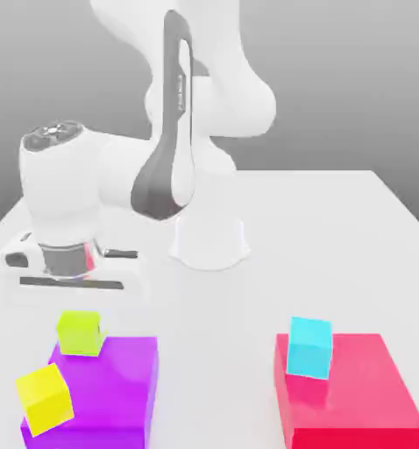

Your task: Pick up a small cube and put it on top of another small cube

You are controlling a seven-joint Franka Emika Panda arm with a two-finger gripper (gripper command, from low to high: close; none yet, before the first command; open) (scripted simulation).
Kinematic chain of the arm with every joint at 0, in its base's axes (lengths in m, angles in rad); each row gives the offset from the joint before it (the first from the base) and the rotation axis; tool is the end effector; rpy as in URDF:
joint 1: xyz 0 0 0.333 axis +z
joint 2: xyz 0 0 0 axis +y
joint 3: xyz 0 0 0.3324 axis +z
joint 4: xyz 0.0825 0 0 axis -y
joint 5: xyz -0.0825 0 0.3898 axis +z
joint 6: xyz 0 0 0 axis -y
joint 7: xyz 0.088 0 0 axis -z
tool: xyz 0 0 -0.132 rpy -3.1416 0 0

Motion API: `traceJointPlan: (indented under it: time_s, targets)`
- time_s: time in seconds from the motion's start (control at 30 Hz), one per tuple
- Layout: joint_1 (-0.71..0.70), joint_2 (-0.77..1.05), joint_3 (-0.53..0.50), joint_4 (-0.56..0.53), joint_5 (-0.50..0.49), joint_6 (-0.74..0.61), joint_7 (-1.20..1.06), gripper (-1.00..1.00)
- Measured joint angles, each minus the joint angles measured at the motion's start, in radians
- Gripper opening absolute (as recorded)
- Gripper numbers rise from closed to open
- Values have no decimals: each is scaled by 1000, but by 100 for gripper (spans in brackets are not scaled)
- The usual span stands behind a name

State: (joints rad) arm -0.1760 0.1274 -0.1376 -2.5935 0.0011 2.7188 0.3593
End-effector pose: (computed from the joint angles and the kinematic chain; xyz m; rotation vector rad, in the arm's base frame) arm 0.4241 -0.1395 0.1985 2.9495 -1.0314 -0.0008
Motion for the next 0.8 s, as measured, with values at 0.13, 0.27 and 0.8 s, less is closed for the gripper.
traceJointPlan:
  time_s: [0.13,0.27,0.8]
  targets:
    - [97,54,102,122,-31,-68,-32,-100]
    - [196,106,199,237,-64,-132,-60,-100]
    - [471,351,376,511,-193,-179,-93,100]
